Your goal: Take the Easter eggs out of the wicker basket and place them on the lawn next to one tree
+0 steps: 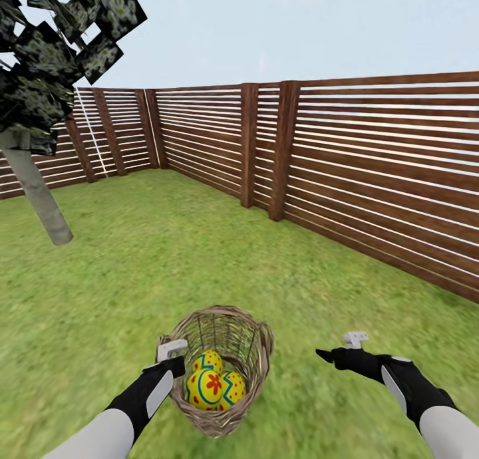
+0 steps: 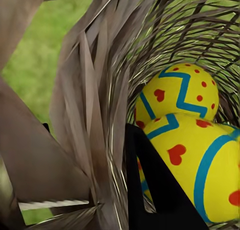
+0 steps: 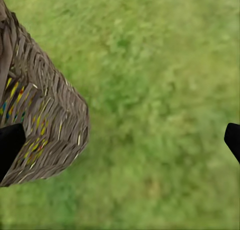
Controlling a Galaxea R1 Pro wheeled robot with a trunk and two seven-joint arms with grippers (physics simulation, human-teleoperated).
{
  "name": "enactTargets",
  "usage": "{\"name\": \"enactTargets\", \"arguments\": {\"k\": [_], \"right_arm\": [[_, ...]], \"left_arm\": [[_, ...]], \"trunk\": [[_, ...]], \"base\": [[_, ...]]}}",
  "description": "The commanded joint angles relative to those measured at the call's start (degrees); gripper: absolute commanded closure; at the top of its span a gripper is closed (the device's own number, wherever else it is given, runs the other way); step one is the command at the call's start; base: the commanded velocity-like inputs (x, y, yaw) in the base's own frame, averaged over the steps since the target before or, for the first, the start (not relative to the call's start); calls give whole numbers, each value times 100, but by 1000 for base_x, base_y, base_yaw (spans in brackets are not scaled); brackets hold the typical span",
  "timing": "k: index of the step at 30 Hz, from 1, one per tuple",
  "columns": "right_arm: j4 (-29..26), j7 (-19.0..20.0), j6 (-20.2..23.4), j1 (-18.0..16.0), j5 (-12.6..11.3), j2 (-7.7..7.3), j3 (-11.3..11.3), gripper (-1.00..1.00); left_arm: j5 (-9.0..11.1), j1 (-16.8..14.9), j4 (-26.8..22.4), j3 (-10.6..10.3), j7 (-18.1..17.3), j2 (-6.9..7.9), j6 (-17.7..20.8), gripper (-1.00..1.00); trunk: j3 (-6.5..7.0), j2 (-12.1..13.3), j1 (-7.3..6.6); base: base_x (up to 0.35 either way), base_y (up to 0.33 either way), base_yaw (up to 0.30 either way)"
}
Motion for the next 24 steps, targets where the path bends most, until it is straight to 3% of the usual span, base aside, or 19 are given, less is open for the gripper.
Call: {"name": "enactTargets", "arguments": {"k": [1, 6, 24], "right_arm": [[-7, 32, 53, -1, -6, 3, -34, -100], [-7, 24, 53, -2, 1, 10, -34, -100], [0, -132, 44, -2, 3, 17, -34, -100]], "left_arm": [[48, -2, -16, -46, 56, 2, 24, 100], [48, -2, -17, -46, 52, 3, 24, 100], [48, -2, -17, -37, 52, 31, 15, 100]], "trunk": [[13, 39, -23], [103, 239, -133], [103, 239, -133]], "base": [[0, 0, 7], [0, 0, 39], [0, 0, 288]]}}
